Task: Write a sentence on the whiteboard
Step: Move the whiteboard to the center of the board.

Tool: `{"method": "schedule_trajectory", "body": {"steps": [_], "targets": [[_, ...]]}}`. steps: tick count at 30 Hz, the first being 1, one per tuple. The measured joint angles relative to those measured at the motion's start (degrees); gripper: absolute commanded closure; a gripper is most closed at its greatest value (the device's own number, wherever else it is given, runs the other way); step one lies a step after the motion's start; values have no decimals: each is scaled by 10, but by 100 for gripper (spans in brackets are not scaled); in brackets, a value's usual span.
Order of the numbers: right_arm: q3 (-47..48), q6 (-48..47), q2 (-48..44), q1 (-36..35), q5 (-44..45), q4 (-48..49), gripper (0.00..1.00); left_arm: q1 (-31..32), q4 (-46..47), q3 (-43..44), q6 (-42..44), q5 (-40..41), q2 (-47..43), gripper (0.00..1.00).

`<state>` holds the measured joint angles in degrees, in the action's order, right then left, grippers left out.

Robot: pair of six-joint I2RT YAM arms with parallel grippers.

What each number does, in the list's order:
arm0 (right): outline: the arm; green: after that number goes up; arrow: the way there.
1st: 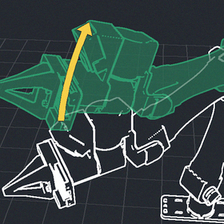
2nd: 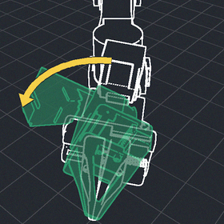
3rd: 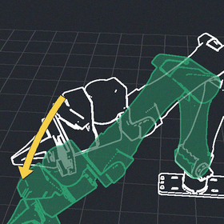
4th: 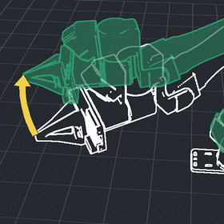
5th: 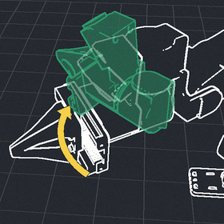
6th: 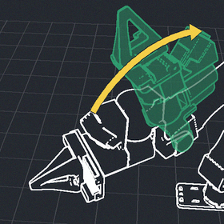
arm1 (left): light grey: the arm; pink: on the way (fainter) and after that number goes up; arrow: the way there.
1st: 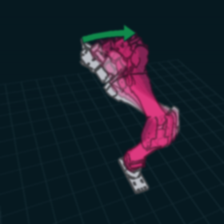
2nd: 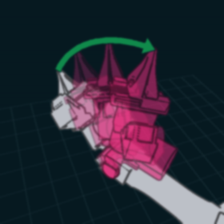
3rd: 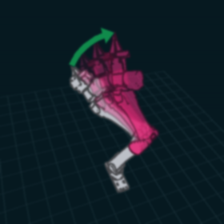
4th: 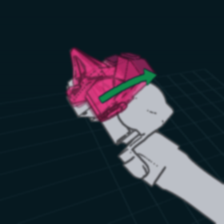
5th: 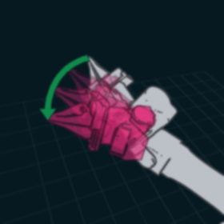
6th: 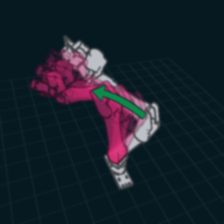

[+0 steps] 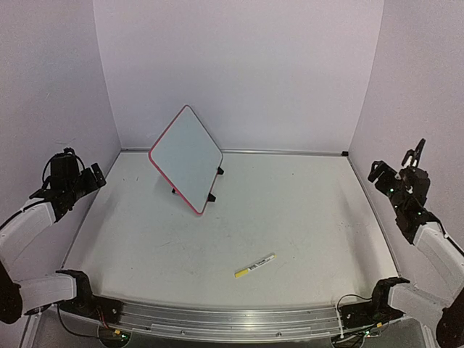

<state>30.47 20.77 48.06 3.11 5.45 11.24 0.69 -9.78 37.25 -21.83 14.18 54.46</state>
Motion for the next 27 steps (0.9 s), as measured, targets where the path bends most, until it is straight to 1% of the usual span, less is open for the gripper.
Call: {"method": "schedule_trajectory", "body": {"steps": [5,7,9,11,14,16,18,19,22,25,27], "targets": [[0,-8,-26,0,-26,-28,2,0,-48,40,-19,-19,27,1],[3,-13,-25,0,-51,-41,2,0,-52,53,-22,-39,49,1],[12,-21,-13,0,-96,-53,3,0,-53,67,-20,-72,85,1],[26,-28,11,-1,-146,-59,7,0,-53,88,-17,-116,137,1],[59,-43,76,-17,-229,-68,8,0,-55,124,-7,-179,218,1],[76,-54,116,-48,-260,-75,8,1,-57,153,-2,-222,272,2],[86,-67,148,-101,-276,-84,9,6,-66,188,9,-252,325,3],[89,-72,160,-129,-283,-86,10,11,-71,207,14,-261,346,5],[96,-75,191,-200,-299,-85,12,36,-85,270,32,-278,415,17],[103,-73,216,-239,-302,-81,12,68,-94,334,48,-287,479,26],[107,-71,228,-254,-302,-76,13,88,-98,371,58,-290,517,37]]}}
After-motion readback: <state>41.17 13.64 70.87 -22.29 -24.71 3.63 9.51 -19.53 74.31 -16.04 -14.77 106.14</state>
